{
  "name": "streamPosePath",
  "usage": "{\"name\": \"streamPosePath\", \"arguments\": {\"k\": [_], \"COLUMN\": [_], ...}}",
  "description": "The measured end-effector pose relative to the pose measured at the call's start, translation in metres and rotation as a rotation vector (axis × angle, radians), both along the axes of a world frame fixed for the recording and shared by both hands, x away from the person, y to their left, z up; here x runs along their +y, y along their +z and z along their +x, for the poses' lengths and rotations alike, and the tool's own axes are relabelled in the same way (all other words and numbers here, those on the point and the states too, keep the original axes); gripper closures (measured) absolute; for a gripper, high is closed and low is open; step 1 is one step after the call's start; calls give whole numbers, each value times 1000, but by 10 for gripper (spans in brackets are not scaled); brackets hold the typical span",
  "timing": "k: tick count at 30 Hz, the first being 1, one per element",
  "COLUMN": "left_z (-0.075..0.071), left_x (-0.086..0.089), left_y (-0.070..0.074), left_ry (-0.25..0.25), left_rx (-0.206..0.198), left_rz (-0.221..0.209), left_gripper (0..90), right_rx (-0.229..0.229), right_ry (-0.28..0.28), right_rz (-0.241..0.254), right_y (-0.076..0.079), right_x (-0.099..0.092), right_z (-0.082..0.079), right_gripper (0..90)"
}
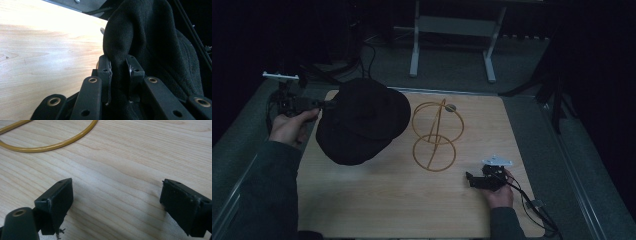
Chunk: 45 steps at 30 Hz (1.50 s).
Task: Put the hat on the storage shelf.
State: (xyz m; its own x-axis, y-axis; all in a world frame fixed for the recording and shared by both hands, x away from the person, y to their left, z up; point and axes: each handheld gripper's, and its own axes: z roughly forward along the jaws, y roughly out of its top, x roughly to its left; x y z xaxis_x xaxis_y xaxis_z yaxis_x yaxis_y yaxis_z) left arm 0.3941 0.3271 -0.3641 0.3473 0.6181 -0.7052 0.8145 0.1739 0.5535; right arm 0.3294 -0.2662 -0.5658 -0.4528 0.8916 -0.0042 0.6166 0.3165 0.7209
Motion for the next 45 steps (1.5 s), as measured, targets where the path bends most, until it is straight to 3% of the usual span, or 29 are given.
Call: {"name": "streamPosePath", "arguments": {"k": [30,35,45], "left_z": [17,19,25], "left_x": [-19,-26,-43], "left_y": [15,25,39], "left_ry": [-21,-32,-60], "left_rx": [5,-7,-23], "left_rz": [-66,-51,-64], "left_gripper": [771,771,770], "right_rx": [-1,1,2], "right_ry": [7,8,10], "right_rz": [-3,-2,-3], "right_y": [0,0,0], "right_x": [2,2,2], "right_z": [4,5,5], "right_gripper": [115,114,115]}}
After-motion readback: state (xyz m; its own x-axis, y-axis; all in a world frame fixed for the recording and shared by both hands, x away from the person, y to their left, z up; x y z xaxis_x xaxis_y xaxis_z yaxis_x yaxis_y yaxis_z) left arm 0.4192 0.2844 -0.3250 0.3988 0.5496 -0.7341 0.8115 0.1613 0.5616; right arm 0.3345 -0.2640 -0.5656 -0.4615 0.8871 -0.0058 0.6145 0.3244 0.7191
